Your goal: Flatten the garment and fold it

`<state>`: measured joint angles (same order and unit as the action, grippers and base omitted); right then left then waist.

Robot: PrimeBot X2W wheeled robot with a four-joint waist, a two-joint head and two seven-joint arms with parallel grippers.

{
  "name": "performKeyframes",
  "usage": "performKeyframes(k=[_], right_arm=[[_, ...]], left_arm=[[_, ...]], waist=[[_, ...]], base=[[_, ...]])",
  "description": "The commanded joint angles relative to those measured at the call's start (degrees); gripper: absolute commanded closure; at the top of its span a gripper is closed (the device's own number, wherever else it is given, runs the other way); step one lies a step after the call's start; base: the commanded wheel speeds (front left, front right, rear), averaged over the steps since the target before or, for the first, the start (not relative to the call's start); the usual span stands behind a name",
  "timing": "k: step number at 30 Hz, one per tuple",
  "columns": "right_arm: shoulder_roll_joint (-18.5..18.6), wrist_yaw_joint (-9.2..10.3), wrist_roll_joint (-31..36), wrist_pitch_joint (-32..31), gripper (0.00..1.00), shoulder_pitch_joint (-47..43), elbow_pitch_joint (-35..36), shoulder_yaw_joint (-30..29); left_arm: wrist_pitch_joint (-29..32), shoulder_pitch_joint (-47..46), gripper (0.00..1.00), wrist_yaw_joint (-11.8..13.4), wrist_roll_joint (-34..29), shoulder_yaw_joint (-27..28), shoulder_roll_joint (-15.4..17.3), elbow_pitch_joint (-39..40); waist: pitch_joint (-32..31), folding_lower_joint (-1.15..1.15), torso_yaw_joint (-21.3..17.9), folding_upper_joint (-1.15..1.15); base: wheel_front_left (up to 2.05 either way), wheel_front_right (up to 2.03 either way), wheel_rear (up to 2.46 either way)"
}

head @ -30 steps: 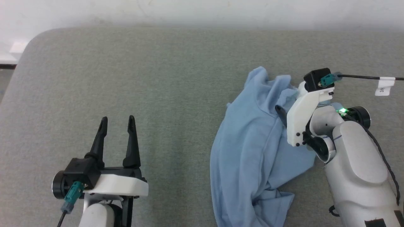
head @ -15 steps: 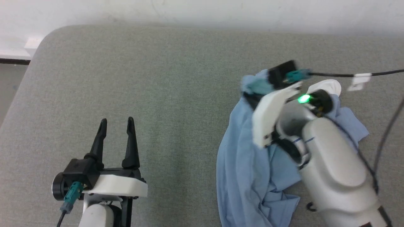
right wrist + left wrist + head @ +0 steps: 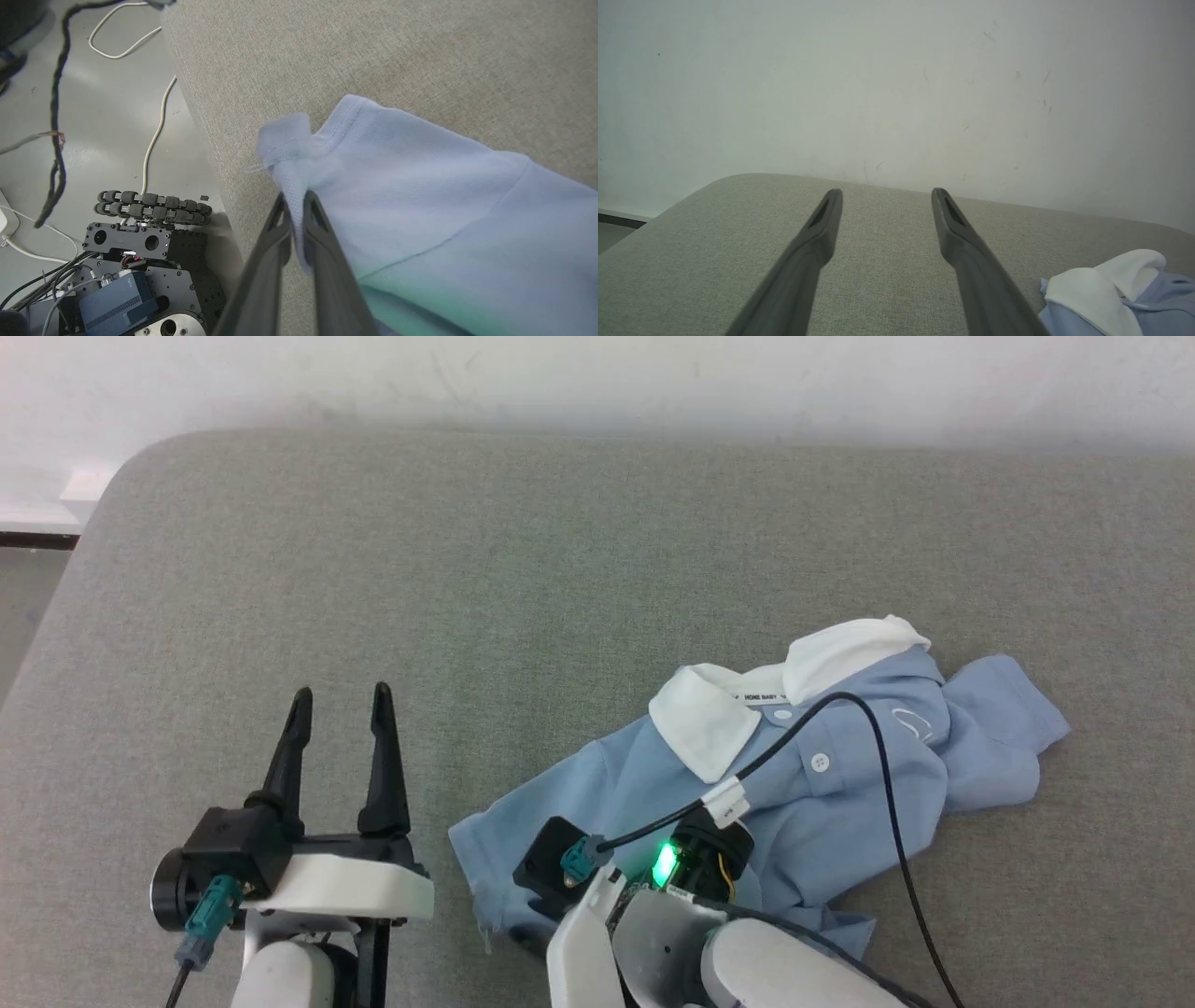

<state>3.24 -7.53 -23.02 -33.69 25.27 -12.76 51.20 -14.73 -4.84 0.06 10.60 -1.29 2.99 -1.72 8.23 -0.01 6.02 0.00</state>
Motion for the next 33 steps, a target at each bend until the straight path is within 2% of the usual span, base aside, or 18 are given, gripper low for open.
performKeyframes(k=[1,3,6,11,15,19,24,28,33], right_arm=[[0.09,0.04,-0.10,0.50,0.00,-0.43,0.18,-0.08],[0.10,0.04,-0.80,2.90,0.00,-0.74,1.28,-1.51],[0.02,0.04,-0.13,9.76,0.00,-1.00,4.14,-6.65],[-0.17,0.04,4.32,21.56,0.00,-3.57,9.44,-19.73],[-0.28,0.04,9.73,26.67,0.00,-8.11,12.21,-31.79],[-0.33,0.04,13.26,27.91,0.00,-13.20,12.86,-41.03],[-0.34,0.04,13.70,27.49,0.00,-18.50,13.69,-48.64],[-0.35,0.04,12.87,27.19,0.00,-20.65,14.48,-51.43],[-0.35,0.04,11.45,27.54,0.00,-20.99,14.57,-51.70]], left_arm=[[-0.27,0.47,0.00,-0.20,0.04,0.05,-0.11,-0.16],[-0.27,0.73,0.00,-0.24,0.11,0.15,-0.11,-0.32],[-0.27,1.10,0.00,-0.32,0.13,0.24,-0.11,-0.48],[-0.27,1.57,0.00,-0.45,-0.11,0.11,-0.11,-0.61],[-0.27,2.11,0.00,-1.30,-0.84,-0.17,-0.04,-1.21],[0.34,3.00,0.00,-2.16,-1.81,-1.38,0.83,-3.83],[7.19,3.58,0.00,-3.09,-2.96,-3.03,3.22,-7.14],[14.20,3.07,0.00,-3.40,-2.17,-3.09,4.38,-8.98],[23.89,2.16,0.00,-3.20,0.02,-2.29,5.08,-11.02]], waist=[[-0.08,0.01,0.03,0.00],[-0.24,0.01,-0.02,0.00],[-0.52,0.01,-0.06,0.00],[-1.28,0.01,-0.42,0.00],[-1.84,0.01,-1.18,0.00],[-2.23,0.01,-1.86,0.00],[-2.01,0.01,-3.12,0.00],[-1.05,0.01,-4.71,0.00],[0.06,0.01,-7.29,0.00]], base=[[0.00,0.00,0.00],[0.00,0.00,0.00],[0.00,0.00,0.00],[0.00,0.00,0.00],[0.00,0.00,0.00],[0.00,0.00,0.00],[0.00,0.00,0.00],[0.00,0.00,0.00],[0.00,0.00,0.00]])
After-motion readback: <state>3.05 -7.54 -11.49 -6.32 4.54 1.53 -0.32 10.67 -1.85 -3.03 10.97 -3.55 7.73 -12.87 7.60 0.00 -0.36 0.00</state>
